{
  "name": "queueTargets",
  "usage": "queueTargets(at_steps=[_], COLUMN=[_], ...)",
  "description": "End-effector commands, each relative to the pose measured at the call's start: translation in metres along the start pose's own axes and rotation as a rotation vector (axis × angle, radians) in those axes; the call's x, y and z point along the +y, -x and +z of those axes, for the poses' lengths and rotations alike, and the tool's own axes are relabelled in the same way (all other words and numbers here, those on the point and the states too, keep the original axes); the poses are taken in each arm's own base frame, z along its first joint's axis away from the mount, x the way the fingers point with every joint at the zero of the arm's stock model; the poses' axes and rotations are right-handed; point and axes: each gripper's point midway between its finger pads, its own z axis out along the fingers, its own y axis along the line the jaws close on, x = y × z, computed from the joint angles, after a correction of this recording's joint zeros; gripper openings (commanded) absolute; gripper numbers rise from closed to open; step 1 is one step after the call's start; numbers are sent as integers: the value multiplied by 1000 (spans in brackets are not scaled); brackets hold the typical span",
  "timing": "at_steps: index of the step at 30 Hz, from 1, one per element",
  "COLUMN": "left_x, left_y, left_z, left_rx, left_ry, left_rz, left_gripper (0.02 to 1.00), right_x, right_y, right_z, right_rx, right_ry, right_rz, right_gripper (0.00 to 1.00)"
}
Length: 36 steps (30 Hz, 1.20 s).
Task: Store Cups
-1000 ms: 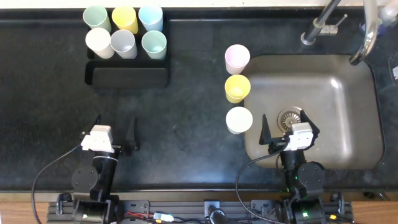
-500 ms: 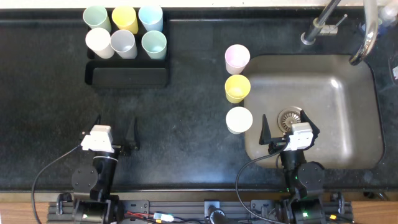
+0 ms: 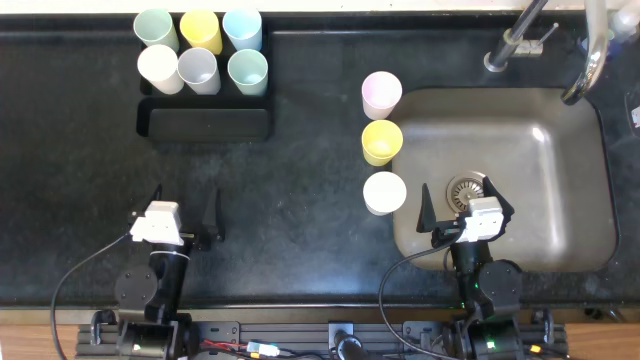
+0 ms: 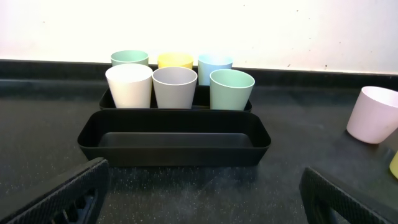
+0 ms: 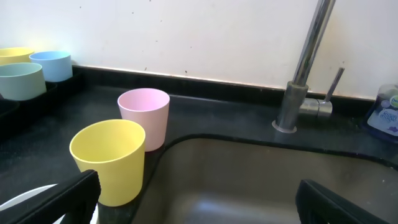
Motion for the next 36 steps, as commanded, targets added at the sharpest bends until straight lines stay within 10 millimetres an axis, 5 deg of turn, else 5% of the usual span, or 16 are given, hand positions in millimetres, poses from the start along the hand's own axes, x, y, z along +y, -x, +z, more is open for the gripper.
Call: queueTargets(at_steps=[1, 10, 16, 22, 26, 29, 36], left_x=[-1, 5, 4, -18, -43, -66, -157], left_y=[2, 7, 67, 145, 188, 199, 163], left_z=[-1, -1, 1, 37, 75, 105, 172], left_rx=[-9, -22, -30, 152, 311, 424, 670], left_ry=[-7, 26, 34, -47, -101, -111, -128], left_rz=[15, 8, -32, -50, -79, -106, -152], left_gripper=[1000, 1000, 1000, 1000, 1000, 1000, 1000], right_x=[-2, -2, -2, -2, -2, -2, -2], right_y=[-2, -2, -2, -2, -2, -2, -2], right_z=[0, 0, 0, 0, 0, 0, 0], right_rx=[-5, -5, -5, -5, -5, -5, -5], right_ry=[-11, -11, -11, -11, -11, -11, -11], right_rz=[0, 0, 0, 0, 0, 0, 0], right_gripper=[998, 998, 998, 998, 996, 996, 998])
